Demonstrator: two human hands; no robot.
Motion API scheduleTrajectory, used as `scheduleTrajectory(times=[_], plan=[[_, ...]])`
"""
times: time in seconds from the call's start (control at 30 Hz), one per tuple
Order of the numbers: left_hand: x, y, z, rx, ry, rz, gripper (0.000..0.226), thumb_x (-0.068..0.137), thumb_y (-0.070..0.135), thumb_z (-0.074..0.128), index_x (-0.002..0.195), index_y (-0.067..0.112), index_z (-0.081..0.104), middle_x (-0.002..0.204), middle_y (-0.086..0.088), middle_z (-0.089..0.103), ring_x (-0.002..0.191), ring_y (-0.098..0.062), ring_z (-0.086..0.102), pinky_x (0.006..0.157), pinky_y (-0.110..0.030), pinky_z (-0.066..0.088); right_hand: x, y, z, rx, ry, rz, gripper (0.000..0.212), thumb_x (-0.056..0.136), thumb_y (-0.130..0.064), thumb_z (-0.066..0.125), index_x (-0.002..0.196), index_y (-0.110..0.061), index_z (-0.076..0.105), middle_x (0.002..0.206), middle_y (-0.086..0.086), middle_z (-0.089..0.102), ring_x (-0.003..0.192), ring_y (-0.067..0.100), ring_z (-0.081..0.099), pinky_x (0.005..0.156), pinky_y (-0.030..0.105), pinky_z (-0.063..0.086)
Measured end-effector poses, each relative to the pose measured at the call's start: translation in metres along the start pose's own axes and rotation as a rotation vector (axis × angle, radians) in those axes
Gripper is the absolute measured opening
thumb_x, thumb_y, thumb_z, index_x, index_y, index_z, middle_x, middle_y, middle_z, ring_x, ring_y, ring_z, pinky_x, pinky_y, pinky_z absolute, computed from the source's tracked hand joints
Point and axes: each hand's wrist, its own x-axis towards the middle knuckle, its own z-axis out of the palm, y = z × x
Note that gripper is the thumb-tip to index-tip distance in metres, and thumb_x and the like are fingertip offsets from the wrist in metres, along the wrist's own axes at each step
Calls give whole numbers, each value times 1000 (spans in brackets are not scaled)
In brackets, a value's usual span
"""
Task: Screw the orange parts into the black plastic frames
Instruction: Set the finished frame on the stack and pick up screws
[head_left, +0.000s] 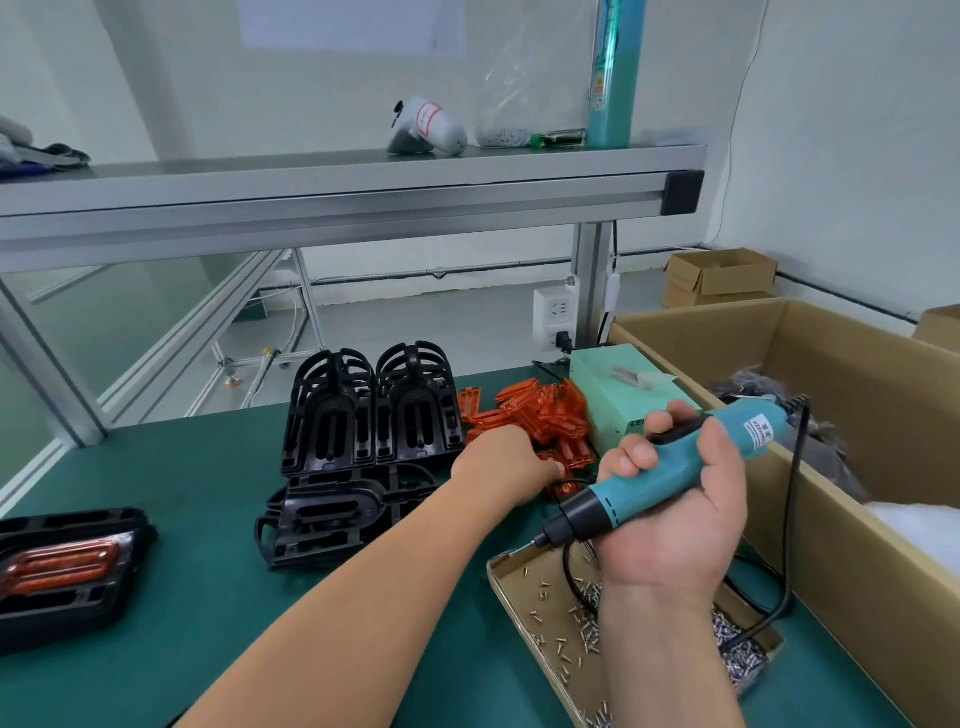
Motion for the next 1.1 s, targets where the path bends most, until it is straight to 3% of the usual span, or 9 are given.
scheduleTrajectory(times=[0.13,0.23,0.4,0.63,0.8,0.87,0.97,1.1], plan=[[1,2,2,-34,-11,1,36,85,49,69,82,14,63,80,-3,65,79,-26,67,62,-33,50,0,1,0,1,4,9,19,101,-32,57,106,-17,68,89,1,64,57,11,55,54,23,49],[1,-1,0,-71,-29,-29,34,85,38,73,70,15,51,69,-1,54,62,-21,52,52,-30,38,-1,1,0,5,1,11,19,101,-31,57,107,-17,68,89,0,64,58,11,56,55,23,49],[-5,-12,-3,-185,-65,-93,27,86,6,61,67,13,43,69,-8,48,59,-25,41,54,-35,34,0,-1,1,14,13,8,18,101,-31,56,106,-17,67,89,0,64,58,12,55,55,23,49],[-55,-22,-28,-124,46,3,27,85,0,49,61,12,43,58,-7,40,50,-22,34,50,-30,35,-3,-1,4,-6,8,1,17,102,-30,56,105,-17,66,90,0,63,59,11,54,57,22,48],[-94,-37,-45,-144,124,52,20,87,12,52,71,3,61,62,-6,57,50,-21,44,45,-28,39,-7,0,7,-21,6,0,16,102,-29,56,106,-17,65,91,0,62,59,11,54,57,23,48],[-109,-52,-51,-205,105,65,19,89,22,60,76,13,70,60,2,65,43,-12,46,41,-23,38,-8,1,8,-33,10,1,16,103,-29,55,106,-16,64,92,0,61,60,11,52,58,23,47],[-134,-82,-60,-273,17,87,16,87,33,67,75,22,71,55,11,62,41,-5,44,40,-20,36,-10,2,12,-56,14,7,16,105,-30,53,104,-17,63,92,-1,60,60,11,51,59,22,44],[-168,-126,-69,-283,-106,68,21,81,51,68,83,31,73,57,11,56,52,-9,43,51,-27,36,-14,3,16,-92,5,11,16,104,-30,54,104,-17,62,91,-1,60,61,11,50,61,23,43]])
